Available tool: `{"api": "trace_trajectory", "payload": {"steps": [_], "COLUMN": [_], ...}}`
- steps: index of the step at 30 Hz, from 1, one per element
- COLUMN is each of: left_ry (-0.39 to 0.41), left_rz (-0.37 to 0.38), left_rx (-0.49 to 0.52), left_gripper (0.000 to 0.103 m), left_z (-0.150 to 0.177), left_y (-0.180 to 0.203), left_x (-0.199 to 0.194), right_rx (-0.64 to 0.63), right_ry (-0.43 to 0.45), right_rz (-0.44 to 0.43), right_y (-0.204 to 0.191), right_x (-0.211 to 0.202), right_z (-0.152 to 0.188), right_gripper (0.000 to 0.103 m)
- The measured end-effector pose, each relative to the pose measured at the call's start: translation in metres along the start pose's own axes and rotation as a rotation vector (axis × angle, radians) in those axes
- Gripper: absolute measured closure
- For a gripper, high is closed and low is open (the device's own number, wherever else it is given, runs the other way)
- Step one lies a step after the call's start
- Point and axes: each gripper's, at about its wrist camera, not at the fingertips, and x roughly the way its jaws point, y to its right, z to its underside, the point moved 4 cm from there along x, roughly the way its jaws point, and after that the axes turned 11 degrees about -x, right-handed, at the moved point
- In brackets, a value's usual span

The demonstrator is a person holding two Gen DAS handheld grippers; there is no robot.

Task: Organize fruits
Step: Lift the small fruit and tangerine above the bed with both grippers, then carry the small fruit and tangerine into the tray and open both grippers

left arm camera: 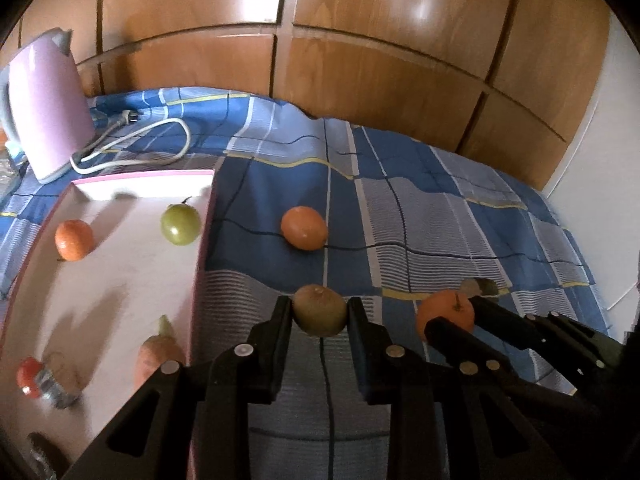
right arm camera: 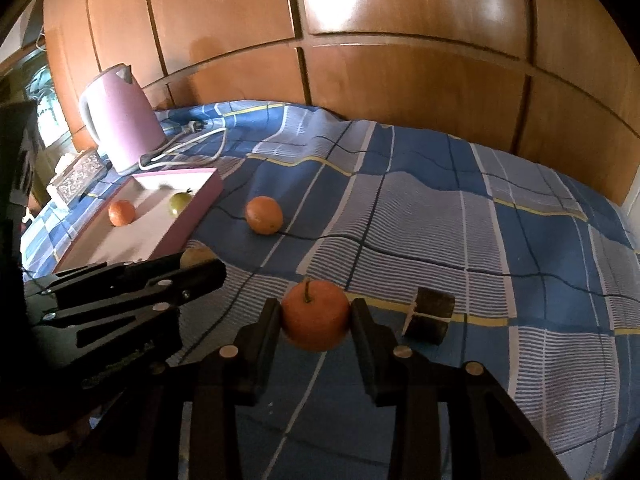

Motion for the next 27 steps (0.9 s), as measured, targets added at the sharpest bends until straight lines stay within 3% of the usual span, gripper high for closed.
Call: {"api": "trace_trajectory", "payload": {"steps": [11, 27], "left_ry": [0.06, 0.123], "left_rz": [0.006, -0.032], "left_rx": [-0.007, -0.088], "left_gripper": [0.075, 0.075], "left_z": [0.0, 0.002], "left_y": [-0.01, -0.065], "left_x": [-0.039, -0.084], "right_rx": [-0.012, -0.069], "right_ry": [0.022, 0.042], "right_rz": [-0.012, -0.076], "right_y": [-0.017, -0.065], "right_x": [-0.019, -0.033], "right_z": [-0.007, -0.02], "right_gripper": [0.067, 0.067]}}
